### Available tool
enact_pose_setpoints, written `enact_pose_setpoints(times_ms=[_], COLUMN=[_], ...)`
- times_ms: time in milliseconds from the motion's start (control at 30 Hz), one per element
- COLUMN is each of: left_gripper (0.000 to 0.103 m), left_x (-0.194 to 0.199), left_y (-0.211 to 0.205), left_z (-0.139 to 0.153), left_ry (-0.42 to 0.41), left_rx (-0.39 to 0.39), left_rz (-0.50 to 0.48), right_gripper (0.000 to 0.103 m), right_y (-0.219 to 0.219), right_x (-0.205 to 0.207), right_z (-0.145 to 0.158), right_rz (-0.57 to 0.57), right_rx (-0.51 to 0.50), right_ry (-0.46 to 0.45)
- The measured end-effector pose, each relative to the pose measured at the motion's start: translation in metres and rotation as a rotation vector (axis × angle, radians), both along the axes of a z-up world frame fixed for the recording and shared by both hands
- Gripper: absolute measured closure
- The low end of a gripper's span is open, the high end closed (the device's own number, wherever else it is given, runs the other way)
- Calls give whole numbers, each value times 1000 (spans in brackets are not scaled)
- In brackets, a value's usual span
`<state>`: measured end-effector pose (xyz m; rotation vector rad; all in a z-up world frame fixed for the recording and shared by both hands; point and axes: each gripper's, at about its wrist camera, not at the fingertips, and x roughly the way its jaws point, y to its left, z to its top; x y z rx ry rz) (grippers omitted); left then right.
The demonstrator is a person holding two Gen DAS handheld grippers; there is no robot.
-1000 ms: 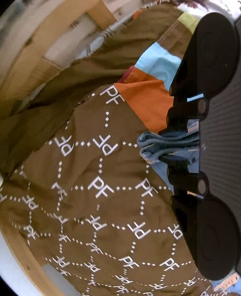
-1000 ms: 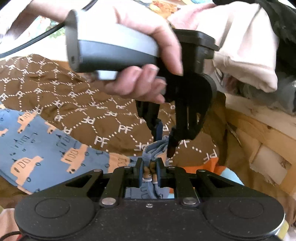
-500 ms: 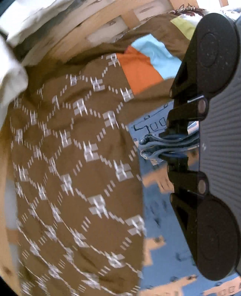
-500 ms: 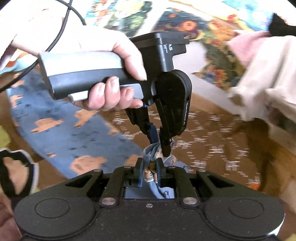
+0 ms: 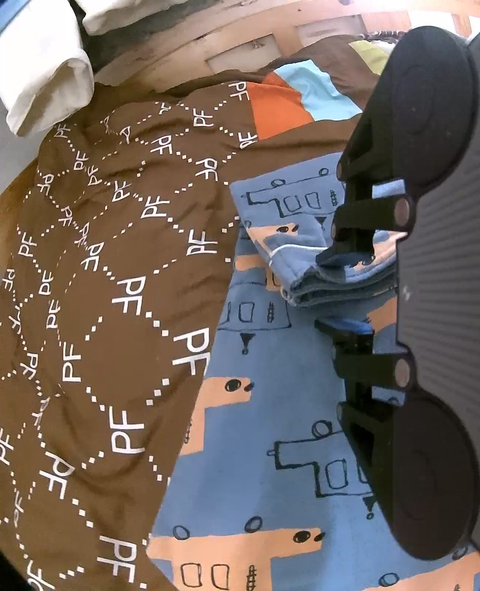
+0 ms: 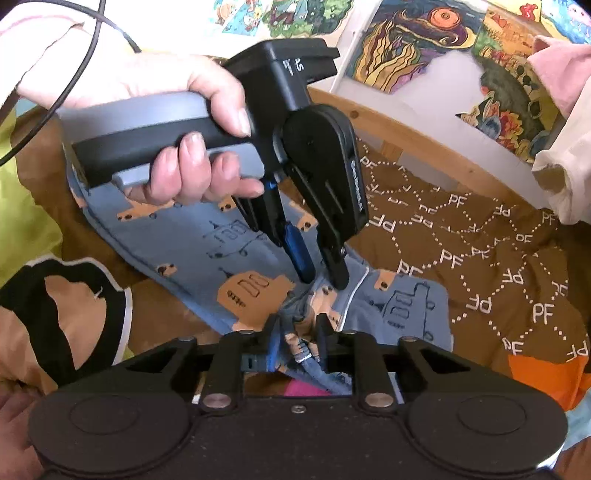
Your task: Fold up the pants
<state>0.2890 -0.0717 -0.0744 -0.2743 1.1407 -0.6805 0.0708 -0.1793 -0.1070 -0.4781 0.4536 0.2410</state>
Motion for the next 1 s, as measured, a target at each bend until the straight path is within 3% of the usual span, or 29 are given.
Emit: enact_pose_setpoints(times_ms=[267, 367, 400, 533, 600, 733, 767, 833, 933, 1000], left_gripper=[59, 57, 55, 42, 40, 41, 43, 62, 82, 89], left_x=[1, 0, 0, -3, -3, -1, 0, 2, 4, 3], left_y=[3, 2, 2, 4, 2, 1, 1, 1, 2, 1], left_z=[-6, -5, -5, -4, -4, -6, -7, -10, -14, -14], left_ry=[16, 17, 20, 45, 54, 97, 109, 133, 162, 161], left_rx=[-4, 1, 0, -21, -24, -58, -66, -75, -89, -95], left_rz=[16, 23, 26, 35, 38, 62, 69, 82, 88, 94], right_gripper=[69, 83, 88, 89, 89, 89, 89, 89, 89, 89], right_y=[5, 3, 0, -25, -39, -48, -46, -43, -40, -39], right_x=[3, 5, 5, 9, 13, 18, 17, 16, 15, 15], right_z=[-10, -9, -6, 14, 20, 19, 19, 18, 16, 15], right_rz=[-10, -21, -29, -104, -135, -156, -154, -143, -127, -123], right_rx=[-73, -70, -43, 187, 293, 342, 344, 339, 323, 319], right_ry=[-15, -22, -27, -8, 9, 21, 22, 23, 24, 30])
